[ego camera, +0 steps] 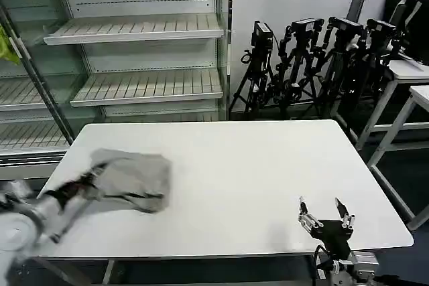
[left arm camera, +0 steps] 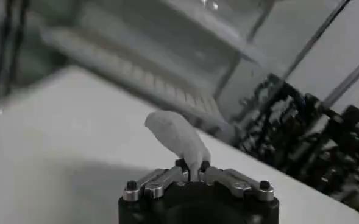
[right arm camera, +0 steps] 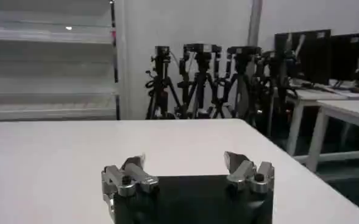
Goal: Fold and organize the clothes.
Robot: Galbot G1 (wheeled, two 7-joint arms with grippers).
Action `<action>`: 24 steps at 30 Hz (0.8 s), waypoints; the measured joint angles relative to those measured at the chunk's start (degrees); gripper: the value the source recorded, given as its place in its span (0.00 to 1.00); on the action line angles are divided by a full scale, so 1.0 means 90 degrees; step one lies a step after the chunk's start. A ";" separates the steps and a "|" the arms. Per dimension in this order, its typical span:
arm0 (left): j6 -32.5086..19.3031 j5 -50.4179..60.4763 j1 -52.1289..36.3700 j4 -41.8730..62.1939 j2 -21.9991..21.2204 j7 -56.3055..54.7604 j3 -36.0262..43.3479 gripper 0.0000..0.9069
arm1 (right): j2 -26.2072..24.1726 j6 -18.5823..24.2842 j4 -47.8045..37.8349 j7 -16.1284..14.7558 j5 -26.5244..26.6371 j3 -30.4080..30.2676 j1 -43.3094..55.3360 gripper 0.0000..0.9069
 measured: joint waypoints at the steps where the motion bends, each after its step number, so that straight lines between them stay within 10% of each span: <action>1: 0.0002 0.0102 0.0027 -0.0012 0.0130 0.0069 -0.0170 0.06 | -0.0018 -0.0001 -0.0023 0.0000 0.0013 -0.0043 0.0053 1.00; 10: -0.0044 0.1487 0.0487 -0.0675 0.0669 0.0449 -0.0405 0.07 | -0.0107 0.0002 -0.0139 -0.0007 0.0061 -0.0333 0.0382 1.00; 24: -0.0059 0.3687 -0.1118 -0.0166 -0.0395 0.0202 0.3403 0.07 | -0.0091 0.0119 -0.0142 -0.0035 -0.0050 -0.0247 0.0222 1.00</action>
